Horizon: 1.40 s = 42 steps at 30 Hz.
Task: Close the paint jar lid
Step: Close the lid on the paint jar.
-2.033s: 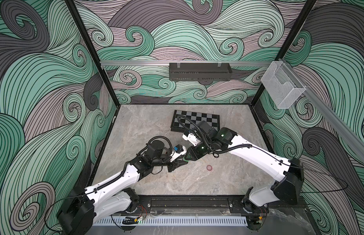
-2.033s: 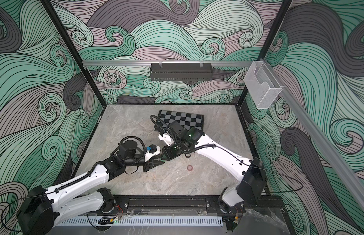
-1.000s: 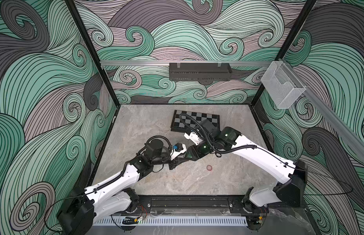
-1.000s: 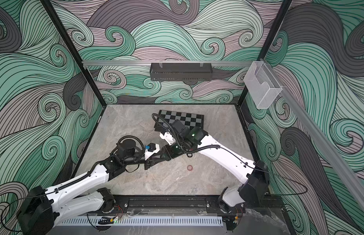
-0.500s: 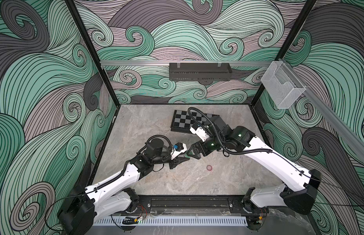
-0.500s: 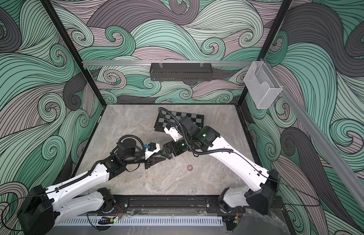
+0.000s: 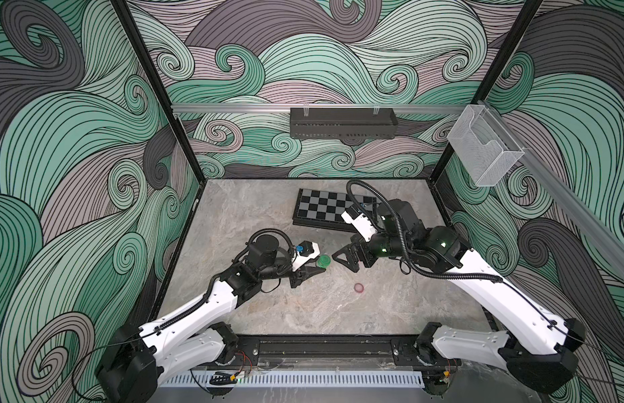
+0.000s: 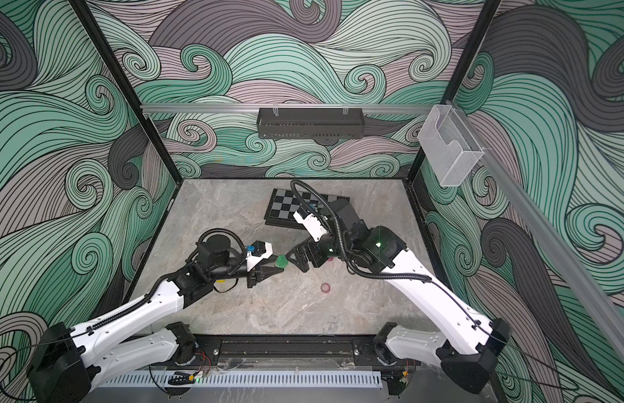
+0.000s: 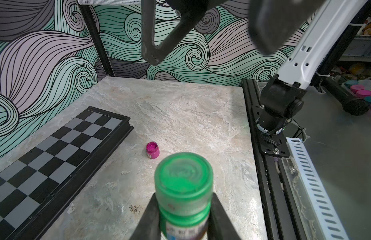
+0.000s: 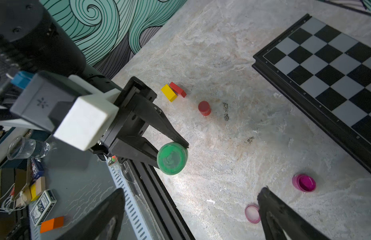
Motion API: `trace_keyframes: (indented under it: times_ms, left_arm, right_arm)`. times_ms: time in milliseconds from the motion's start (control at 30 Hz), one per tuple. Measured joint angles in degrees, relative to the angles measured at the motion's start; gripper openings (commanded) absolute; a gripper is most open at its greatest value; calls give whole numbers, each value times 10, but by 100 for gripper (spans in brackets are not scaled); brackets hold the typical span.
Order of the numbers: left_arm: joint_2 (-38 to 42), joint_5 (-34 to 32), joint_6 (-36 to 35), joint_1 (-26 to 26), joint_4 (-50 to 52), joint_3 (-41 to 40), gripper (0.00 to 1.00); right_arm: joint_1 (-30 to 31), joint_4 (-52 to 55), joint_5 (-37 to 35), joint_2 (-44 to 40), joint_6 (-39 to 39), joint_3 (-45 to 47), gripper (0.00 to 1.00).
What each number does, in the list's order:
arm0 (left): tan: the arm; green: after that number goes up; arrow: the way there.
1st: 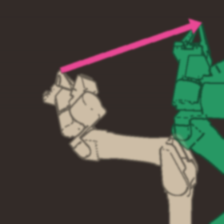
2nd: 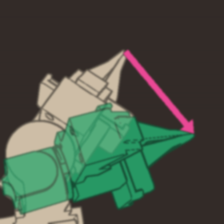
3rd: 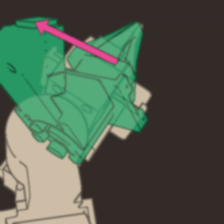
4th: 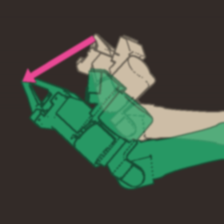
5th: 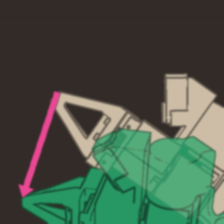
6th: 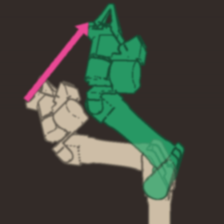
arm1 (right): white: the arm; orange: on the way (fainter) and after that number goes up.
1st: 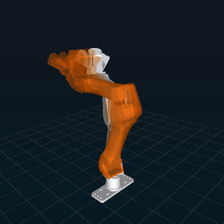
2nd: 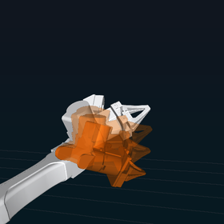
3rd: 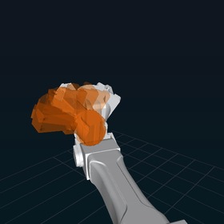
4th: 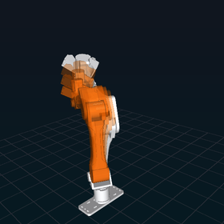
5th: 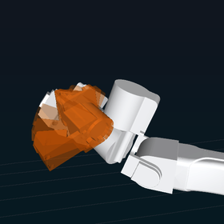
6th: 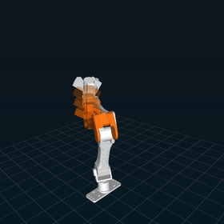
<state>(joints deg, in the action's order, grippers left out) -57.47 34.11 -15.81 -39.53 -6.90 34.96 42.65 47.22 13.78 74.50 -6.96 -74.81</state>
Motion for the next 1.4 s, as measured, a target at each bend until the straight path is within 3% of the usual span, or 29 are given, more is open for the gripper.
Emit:
trace_keyframes:
  times_ms: [367,867,1400]
  left_arm:
    - [0,44,-54,14,134,72,7]
    - [-32,116,-107,38,224,85,8]
    - [-32,126,-117,38,237,85,8]
  right_arm:
    - [0,-59,98,-85,166,67,99]
    - [23,-29,118,-15,389,67,88]
    - [47,-25,127,38,431,48,73]
